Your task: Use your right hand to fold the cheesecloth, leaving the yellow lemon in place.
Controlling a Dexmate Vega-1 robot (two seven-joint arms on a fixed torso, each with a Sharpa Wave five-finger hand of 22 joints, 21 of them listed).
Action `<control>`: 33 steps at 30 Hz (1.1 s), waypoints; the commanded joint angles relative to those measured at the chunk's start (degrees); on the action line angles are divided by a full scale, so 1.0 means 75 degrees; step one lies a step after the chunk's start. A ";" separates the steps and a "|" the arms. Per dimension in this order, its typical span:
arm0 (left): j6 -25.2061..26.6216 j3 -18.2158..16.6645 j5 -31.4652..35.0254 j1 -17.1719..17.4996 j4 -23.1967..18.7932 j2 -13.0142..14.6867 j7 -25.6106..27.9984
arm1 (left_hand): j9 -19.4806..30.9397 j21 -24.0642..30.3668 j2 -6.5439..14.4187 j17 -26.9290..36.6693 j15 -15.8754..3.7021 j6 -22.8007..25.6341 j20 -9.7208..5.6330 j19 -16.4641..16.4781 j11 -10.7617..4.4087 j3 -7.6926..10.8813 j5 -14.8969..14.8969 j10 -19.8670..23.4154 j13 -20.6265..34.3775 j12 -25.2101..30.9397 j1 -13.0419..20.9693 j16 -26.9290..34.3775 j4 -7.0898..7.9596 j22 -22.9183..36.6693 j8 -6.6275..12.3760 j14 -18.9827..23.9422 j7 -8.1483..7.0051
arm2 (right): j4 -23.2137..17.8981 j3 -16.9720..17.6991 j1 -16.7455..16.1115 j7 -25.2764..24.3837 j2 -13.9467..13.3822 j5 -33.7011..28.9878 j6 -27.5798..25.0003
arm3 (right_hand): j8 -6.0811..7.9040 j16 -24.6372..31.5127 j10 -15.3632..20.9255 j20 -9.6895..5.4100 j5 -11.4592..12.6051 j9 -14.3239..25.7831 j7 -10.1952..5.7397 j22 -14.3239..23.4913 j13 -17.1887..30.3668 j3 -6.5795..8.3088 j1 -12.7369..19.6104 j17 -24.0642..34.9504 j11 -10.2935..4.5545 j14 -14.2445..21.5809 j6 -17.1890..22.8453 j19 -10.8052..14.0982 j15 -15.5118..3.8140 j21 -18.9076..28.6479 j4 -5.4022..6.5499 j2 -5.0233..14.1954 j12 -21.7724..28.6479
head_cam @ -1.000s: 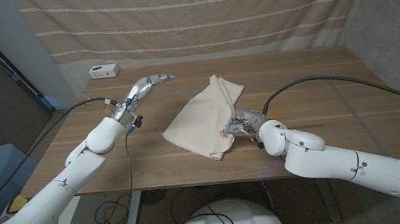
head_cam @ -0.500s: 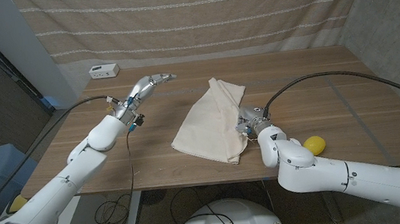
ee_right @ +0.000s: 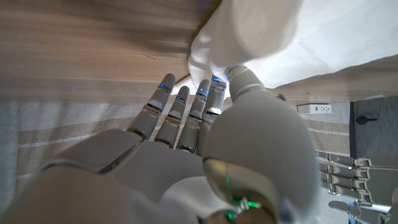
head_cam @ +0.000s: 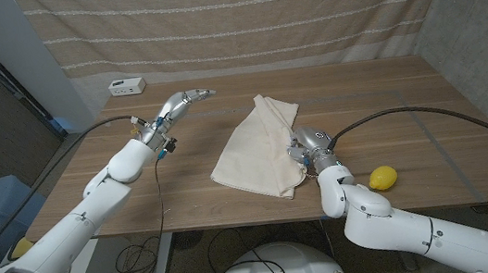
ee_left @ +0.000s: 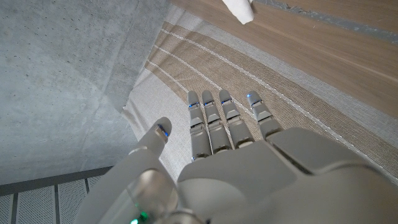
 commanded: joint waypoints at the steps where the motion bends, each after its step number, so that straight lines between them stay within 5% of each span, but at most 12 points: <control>1: -0.0045 0.0054 0.0029 -0.0096 0.0073 -0.0055 -0.0020 | 0.0011 0.0076 0.0022 0.0022 0.0055 0.0005 0.0055 0.0004 -0.0028 0.0017 -0.0008 -0.0037 0.0016 0.0014 0.0032 0.0038 0.0001 0.0027 -0.0007 0.0030 0.0001 | -0.0050 0.2285 -0.1352 -0.0410 0.0174 0.2284 0.3878 | 0.0178 -0.0011 0.0067 0.0042 -0.0058 0.0253 0.0124 -0.0003 0.0053 0.0107 0.0106 0.0041 0.0004 0.0129 0.0009 0.0062 -0.0717 -0.0028 0.0016 0.0031 0.0050; 13: -0.0097 -0.0077 0.0045 0.0130 -0.0122 0.0011 0.0191 | 0.0011 0.0078 0.0025 0.0023 0.0059 0.0009 0.0052 0.0000 -0.0007 0.0015 -0.0009 -0.0042 0.0016 0.0014 0.0032 0.0036 -0.0004 0.0027 -0.0005 0.0023 0.0013 | 0.0431 0.2729 -0.1336 0.0255 0.0576 0.3448 0.5780 | 0.0250 -0.0063 0.0032 0.0165 -0.0198 0.0335 0.0142 -0.0004 0.0101 0.0216 0.0112 0.0080 0.0009 0.0143 -0.0057 -0.0010 -0.0732 -0.0062 0.0050 0.0055 0.0050; 33: -0.0286 -0.0265 0.0016 0.0375 -0.0287 0.0020 0.0362 | 0.0011 0.0082 0.0019 0.0022 0.0046 0.0010 0.0056 -0.0001 0.0014 0.0019 -0.0010 -0.0036 0.0015 0.0019 0.0014 0.0037 0.0006 0.0026 -0.0003 0.0035 0.0003 | 0.0984 0.2198 -0.0523 0.1422 0.0739 0.3537 0.6193 | 0.0359 -0.0143 -0.0005 0.0213 -0.0429 0.0448 0.0071 -0.0005 0.0170 0.0372 0.0068 0.0142 0.0003 0.0168 -0.0176 -0.0098 -0.0686 -0.0109 0.0093 0.0044 0.0052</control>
